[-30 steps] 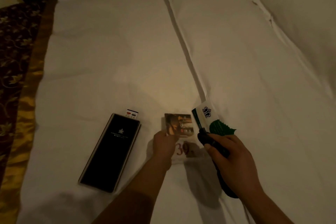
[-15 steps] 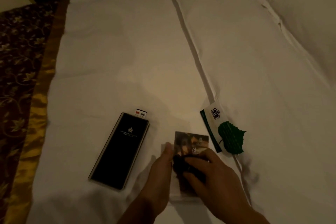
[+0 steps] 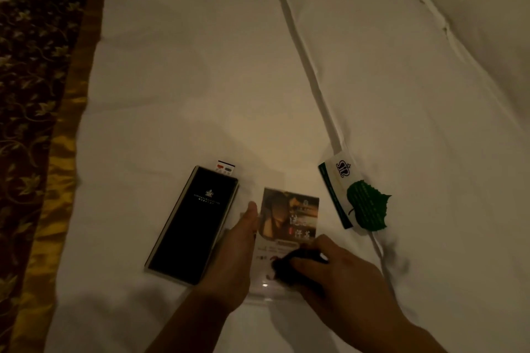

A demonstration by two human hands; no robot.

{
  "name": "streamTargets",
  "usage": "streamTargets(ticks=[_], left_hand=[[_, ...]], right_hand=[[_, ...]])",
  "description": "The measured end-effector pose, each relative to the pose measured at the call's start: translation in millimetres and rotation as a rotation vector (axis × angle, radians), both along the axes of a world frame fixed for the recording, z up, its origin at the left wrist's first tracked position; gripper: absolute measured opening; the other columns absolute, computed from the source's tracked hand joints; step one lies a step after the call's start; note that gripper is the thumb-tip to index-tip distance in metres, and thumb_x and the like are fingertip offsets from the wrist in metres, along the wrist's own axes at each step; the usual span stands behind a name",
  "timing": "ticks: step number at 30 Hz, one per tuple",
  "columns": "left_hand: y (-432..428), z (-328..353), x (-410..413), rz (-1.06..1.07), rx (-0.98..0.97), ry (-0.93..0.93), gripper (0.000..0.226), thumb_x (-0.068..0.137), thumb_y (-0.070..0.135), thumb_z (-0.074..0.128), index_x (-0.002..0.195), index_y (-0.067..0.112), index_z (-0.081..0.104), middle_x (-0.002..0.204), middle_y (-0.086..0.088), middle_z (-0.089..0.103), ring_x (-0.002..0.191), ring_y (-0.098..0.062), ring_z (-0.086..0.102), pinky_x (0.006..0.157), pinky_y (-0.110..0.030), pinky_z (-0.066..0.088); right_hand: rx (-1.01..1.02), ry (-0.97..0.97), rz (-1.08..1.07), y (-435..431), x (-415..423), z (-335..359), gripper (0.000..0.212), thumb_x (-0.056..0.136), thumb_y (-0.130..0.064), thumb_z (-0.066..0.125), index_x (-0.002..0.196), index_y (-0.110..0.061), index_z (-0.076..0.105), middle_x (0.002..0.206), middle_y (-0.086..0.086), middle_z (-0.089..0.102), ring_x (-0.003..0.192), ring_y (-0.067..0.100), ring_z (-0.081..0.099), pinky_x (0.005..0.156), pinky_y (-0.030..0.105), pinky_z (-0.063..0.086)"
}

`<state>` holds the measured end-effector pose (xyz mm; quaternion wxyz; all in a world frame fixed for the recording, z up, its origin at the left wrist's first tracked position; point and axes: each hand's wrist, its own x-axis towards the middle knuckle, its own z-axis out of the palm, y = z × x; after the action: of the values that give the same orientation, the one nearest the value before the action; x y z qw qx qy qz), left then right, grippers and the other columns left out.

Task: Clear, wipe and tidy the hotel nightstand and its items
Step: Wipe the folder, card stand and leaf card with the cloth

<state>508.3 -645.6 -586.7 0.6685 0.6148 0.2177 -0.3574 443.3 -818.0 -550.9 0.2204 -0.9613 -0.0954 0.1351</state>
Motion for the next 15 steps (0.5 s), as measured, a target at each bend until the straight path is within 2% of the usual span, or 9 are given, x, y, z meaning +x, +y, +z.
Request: streamTargets(ticks=[1,3,4,6,7,9,11,12,15], left_hand=[[-0.7,0.1,0.3,-0.007,0.013,-0.009,0.065,0.093,0.069,0.032,0.112,0.025,0.076,0.109,-0.008,0.077,0.105,-0.023,0.072,0.097,-0.046,0.051],[-1.9,-2.7,-0.6,0.004,0.044,-0.012,0.06,0.095,0.062,0.036,0.112,0.02,0.076,0.103,-0.008,0.078,0.096,-0.021,0.074,0.086,-0.039,0.054],[-2.2,-3.6,-1.2,0.003,0.056,-0.014,0.059,0.097,0.06,0.036,0.111,0.018,0.076,0.101,-0.008,0.079,0.093,-0.021,0.075,0.082,-0.036,0.053],[-3.6,-3.8,-2.6,-0.026,0.036,-0.007,0.06,0.097,0.06,0.034,0.109,0.021,0.077,0.1,-0.008,0.079,0.091,-0.021,0.075,0.079,-0.034,0.052],[-4.1,-3.8,-2.9,-0.044,0.02,0.008,0.06,0.097,0.062,0.033,0.109,0.023,0.077,0.101,-0.008,0.079,0.091,-0.021,0.075,0.08,-0.035,0.052],[-4.1,-4.5,-3.0,-0.071,0.004,0.033,0.061,0.097,0.062,0.032,0.108,0.024,0.078,0.103,-0.008,0.079,0.089,-0.019,0.075,0.074,-0.032,0.056],[-3.3,-6.7,-2.6,-0.059,-0.03,0.032,0.06,0.098,0.059,0.034,0.109,0.019,0.077,0.104,-0.009,0.078,0.085,-0.021,0.075,0.065,-0.027,0.057],[-3.1,-6.3,-2.0,-0.038,-0.037,0.031,0.059,0.098,0.059,0.035,0.11,0.018,0.076,0.104,-0.011,0.077,0.086,-0.023,0.074,0.066,-0.03,0.058],[-3.2,-7.6,1.1,-0.009,-0.02,0.044,0.057,0.097,0.06,0.038,0.111,0.021,0.076,0.105,-0.01,0.078,0.097,-0.024,0.074,0.085,-0.041,0.057]], right_hand=[[-0.044,-0.018,-0.043,-4.9,0.7,2.1,0.03,0.084,-0.059,0.048,0.108,-0.049,0.063,0.095,-0.016,0.058,0.065,0.004,0.062,0.048,0.004,0.016],[-0.106,-0.054,-0.096,-9.7,1.6,3.8,0.027,0.081,-0.055,0.057,0.104,-0.045,0.066,0.089,-0.013,0.057,0.062,0.006,0.061,0.045,0.007,0.015],[-0.094,-0.064,-0.076,-8.0,0.9,3.5,0.027,0.082,-0.055,0.056,0.105,-0.045,0.066,0.092,-0.013,0.059,0.065,0.006,0.062,0.047,0.007,0.021],[0.029,0.011,0.042,3.9,-1.1,2.2,0.032,0.086,-0.06,0.046,0.114,-0.05,0.06,0.112,-0.019,0.057,0.085,0.003,0.064,0.062,0.008,0.037],[0.093,0.075,0.084,11.2,-1.9,1.2,0.034,0.088,-0.062,0.044,0.118,-0.052,0.055,0.12,-0.022,0.054,0.095,0.002,0.062,0.07,0.01,0.04],[0.132,0.112,0.088,15.9,-1.0,-4.3,0.035,0.088,-0.063,0.041,0.12,-0.053,0.052,0.123,-0.023,0.05,0.099,0.004,0.059,0.073,0.012,0.041],[0.029,0.028,0.031,7.6,5.6,-6.3,0.035,0.088,-0.062,0.042,0.119,-0.05,0.053,0.12,-0.019,0.049,0.088,0.006,0.057,0.069,0.018,0.047],[-0.05,0.0,-0.012,1.2,10.0,-4.7,0.034,0.087,-0.061,0.045,0.116,-0.047,0.055,0.116,-0.017,0.05,0.081,0.005,0.054,0.064,0.019,0.048],[-0.144,-0.114,-0.195,-8.8,21.0,1.3,0.027,0.08,-0.051,0.061,0.104,-0.041,0.065,0.099,-0.007,0.058,0.065,0.007,0.053,0.049,0.018,0.044]])
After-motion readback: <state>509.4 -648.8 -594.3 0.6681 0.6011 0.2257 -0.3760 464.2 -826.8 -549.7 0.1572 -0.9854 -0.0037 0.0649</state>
